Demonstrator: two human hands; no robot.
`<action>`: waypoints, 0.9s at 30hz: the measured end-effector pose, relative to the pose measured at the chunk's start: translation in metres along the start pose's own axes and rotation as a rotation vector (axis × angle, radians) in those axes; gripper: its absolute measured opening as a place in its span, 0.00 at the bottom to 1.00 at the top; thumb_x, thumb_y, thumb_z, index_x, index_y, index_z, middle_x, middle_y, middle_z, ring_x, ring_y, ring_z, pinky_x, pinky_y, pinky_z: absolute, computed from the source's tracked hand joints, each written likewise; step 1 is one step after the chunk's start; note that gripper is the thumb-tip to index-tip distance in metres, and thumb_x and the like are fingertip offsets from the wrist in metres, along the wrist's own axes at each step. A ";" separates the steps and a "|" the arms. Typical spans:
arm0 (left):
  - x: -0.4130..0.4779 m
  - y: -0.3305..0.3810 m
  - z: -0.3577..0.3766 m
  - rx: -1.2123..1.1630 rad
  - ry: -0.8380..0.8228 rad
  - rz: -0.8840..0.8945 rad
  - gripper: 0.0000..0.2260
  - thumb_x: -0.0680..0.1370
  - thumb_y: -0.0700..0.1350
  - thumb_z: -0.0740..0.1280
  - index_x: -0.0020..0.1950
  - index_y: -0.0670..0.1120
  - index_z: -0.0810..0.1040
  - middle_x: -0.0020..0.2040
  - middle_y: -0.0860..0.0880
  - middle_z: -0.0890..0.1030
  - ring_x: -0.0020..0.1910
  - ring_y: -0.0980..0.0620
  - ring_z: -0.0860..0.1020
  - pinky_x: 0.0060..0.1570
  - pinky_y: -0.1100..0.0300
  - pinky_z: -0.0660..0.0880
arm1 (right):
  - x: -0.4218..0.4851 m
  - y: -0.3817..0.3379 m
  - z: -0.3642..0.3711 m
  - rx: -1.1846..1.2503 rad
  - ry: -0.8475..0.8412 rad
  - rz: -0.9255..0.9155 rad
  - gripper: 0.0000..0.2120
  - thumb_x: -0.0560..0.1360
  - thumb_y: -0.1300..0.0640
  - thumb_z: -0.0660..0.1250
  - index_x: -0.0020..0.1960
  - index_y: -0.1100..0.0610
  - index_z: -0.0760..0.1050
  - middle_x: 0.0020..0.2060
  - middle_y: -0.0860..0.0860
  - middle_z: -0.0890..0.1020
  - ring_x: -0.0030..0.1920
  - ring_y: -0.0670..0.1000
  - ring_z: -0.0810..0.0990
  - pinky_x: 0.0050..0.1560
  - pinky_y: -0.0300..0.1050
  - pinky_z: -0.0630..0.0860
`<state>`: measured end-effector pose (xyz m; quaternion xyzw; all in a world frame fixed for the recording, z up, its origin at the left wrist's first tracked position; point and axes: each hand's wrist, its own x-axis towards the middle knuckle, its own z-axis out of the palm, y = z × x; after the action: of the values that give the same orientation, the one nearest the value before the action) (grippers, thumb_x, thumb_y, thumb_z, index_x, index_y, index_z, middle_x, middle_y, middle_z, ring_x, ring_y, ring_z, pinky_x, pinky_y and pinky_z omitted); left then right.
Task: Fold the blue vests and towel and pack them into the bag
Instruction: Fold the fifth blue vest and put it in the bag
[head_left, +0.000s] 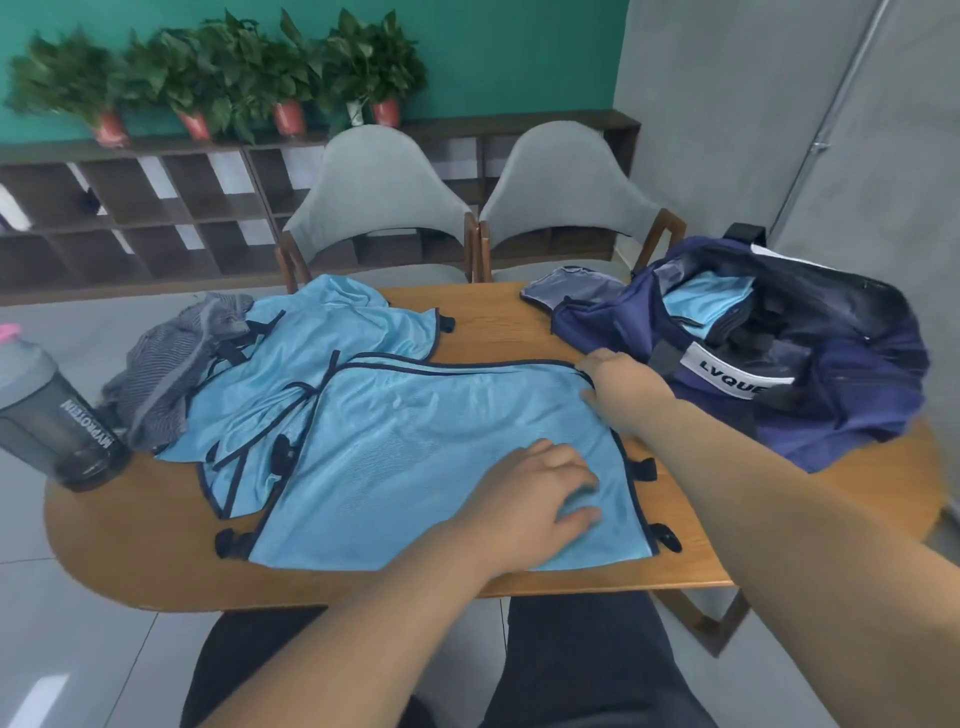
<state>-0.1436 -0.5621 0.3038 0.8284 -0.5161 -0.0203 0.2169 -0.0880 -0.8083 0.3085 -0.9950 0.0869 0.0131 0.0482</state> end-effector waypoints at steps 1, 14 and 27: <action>0.004 0.011 0.008 -0.015 -0.015 0.017 0.19 0.83 0.59 0.66 0.68 0.50 0.81 0.61 0.56 0.78 0.61 0.52 0.73 0.61 0.50 0.74 | 0.001 0.001 0.003 0.002 -0.002 0.013 0.22 0.83 0.52 0.65 0.75 0.55 0.70 0.72 0.55 0.72 0.69 0.60 0.72 0.64 0.57 0.76; 0.004 0.064 0.046 0.560 -0.056 0.172 0.16 0.77 0.53 0.68 0.65 0.54 0.76 0.49 0.48 0.75 0.42 0.46 0.75 0.30 0.55 0.68 | 0.004 0.010 0.012 0.247 0.051 0.173 0.23 0.83 0.46 0.65 0.72 0.59 0.73 0.65 0.59 0.73 0.60 0.61 0.78 0.60 0.54 0.76; -0.005 0.077 0.031 -0.006 0.302 -0.017 0.15 0.82 0.42 0.66 0.68 0.52 0.75 0.50 0.52 0.75 0.45 0.52 0.75 0.42 0.54 0.75 | -0.009 0.002 -0.023 0.581 0.226 0.313 0.12 0.75 0.56 0.74 0.54 0.54 0.73 0.47 0.52 0.82 0.50 0.57 0.79 0.48 0.47 0.74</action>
<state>-0.2188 -0.5970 0.3035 0.8257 -0.4704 0.1013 0.2945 -0.0968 -0.8111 0.3311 -0.9095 0.2433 -0.1153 0.3168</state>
